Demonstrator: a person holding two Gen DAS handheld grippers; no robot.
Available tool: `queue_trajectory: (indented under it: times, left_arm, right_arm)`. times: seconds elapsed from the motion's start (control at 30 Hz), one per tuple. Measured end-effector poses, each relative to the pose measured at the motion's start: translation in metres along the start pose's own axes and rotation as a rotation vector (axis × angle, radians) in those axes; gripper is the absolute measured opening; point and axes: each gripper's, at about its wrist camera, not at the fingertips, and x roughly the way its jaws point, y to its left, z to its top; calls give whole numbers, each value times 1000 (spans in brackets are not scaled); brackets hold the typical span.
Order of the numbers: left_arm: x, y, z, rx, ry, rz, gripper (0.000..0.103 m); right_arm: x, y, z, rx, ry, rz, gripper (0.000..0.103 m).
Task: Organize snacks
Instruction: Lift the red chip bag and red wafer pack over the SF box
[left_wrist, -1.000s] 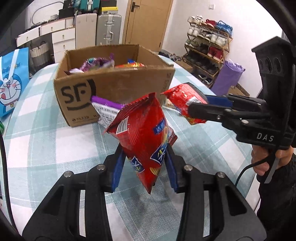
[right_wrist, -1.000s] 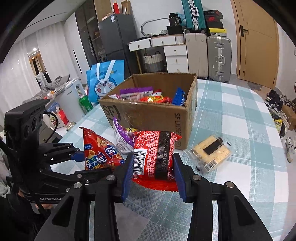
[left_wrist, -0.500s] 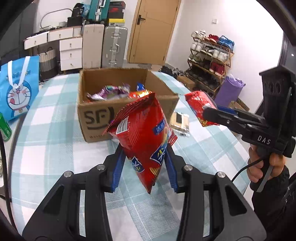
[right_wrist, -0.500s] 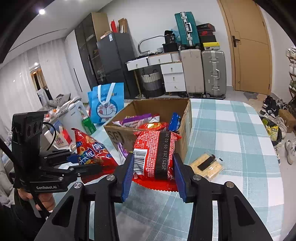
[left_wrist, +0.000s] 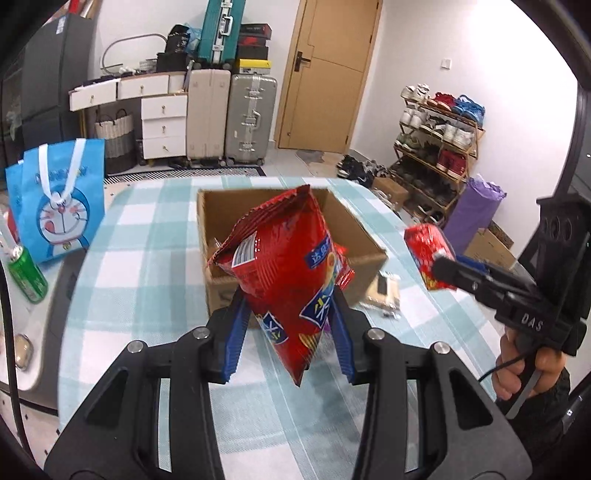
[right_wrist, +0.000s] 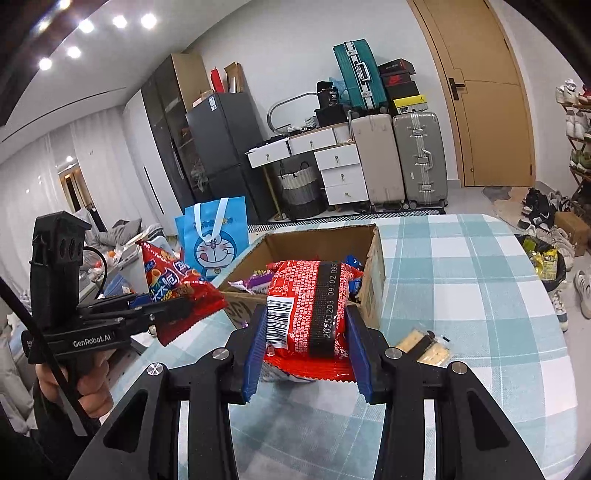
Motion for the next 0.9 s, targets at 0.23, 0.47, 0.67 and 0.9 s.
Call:
queue_trajectory:
  times: [0.23,0.47,0.67,0.9]
  left_arm:
    - [20,9,37,-12,-10,27,38]
    - [51,16,56,-24,6,62,38]
    - [77,16,64,-30,10,103,38]
    - [105,21,75,-45,24,123,38]
  right_arm:
    - [16,3,13,10,-2,11,41]
    - [33,1,26,20,-4,5,41]
    - [49,0,38,20,6,6,41]
    - [66,-7,49,50,17,19,41]
